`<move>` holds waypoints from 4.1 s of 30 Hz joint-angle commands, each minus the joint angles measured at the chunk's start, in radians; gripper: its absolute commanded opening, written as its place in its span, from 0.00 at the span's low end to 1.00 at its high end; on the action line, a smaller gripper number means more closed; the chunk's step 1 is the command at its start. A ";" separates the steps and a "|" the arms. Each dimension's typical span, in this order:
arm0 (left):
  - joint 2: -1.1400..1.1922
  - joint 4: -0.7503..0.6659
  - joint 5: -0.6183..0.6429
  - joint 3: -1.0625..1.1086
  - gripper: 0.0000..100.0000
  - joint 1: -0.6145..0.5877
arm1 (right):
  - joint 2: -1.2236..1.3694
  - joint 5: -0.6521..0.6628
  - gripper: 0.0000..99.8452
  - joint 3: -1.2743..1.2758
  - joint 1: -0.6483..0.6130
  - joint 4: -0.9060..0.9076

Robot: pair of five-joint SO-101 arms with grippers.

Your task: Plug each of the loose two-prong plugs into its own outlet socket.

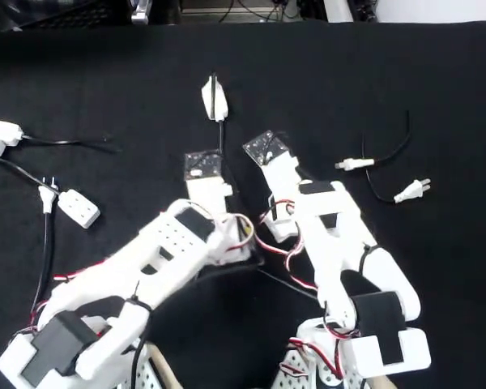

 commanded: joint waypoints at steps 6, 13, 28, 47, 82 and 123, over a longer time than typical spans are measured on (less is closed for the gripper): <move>-0.002 -0.002 0.241 -0.022 0.24 -0.053 | 0.001 0.011 0.32 -0.033 0.006 -0.012; -0.003 0.003 0.373 0.015 0.24 -0.088 | 0.001 0.011 0.32 -0.033 0.006 -0.012; 0.078 -0.147 0.333 0.067 0.24 -0.097 | 0.001 0.008 0.32 -0.031 0.011 -0.012; 0.146 -0.144 0.239 -0.002 0.03 -0.119 | 0.001 0.003 0.32 -0.033 0.012 -0.012; -1.171 -0.238 0.353 0.484 0.03 0.070 | -0.341 -0.373 0.32 0.125 -0.195 -0.138; -1.238 -0.293 0.216 0.618 0.03 -0.051 | -0.400 -0.315 0.19 -0.021 -0.114 0.118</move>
